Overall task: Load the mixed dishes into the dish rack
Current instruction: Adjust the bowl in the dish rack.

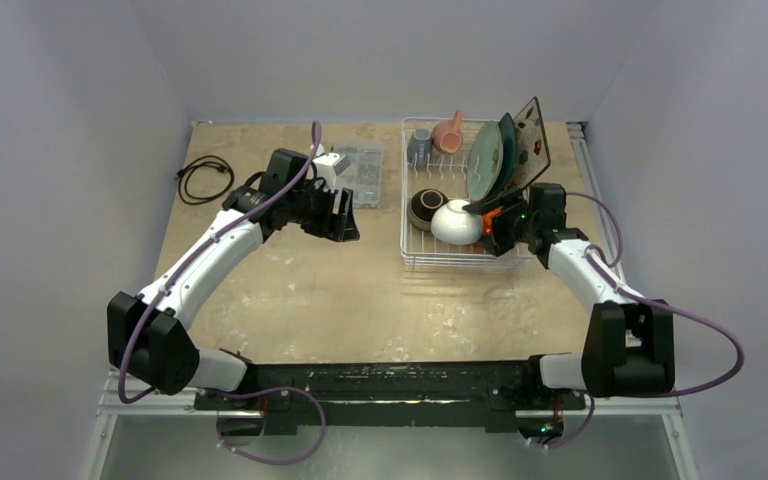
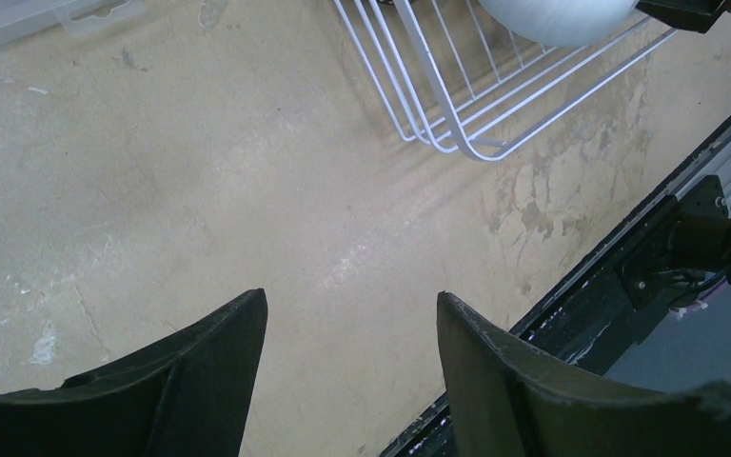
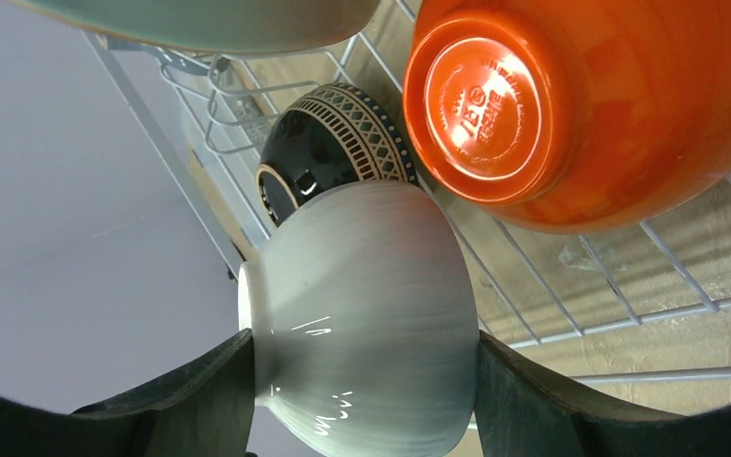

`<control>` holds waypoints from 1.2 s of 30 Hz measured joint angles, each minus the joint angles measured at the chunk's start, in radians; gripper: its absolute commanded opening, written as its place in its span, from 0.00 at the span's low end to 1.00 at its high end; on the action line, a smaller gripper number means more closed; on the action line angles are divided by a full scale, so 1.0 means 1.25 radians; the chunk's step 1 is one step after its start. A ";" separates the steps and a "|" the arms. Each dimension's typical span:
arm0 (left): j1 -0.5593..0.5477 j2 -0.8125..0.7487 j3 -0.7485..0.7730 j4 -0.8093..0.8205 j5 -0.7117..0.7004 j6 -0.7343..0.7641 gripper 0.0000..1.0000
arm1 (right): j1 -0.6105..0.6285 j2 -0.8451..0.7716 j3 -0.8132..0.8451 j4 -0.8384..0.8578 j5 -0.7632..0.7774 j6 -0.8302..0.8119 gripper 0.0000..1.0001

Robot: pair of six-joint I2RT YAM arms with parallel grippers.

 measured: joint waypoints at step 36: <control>0.000 0.003 0.004 -0.014 -0.015 0.003 0.65 | -0.029 0.115 0.086 -0.136 0.065 -0.308 0.98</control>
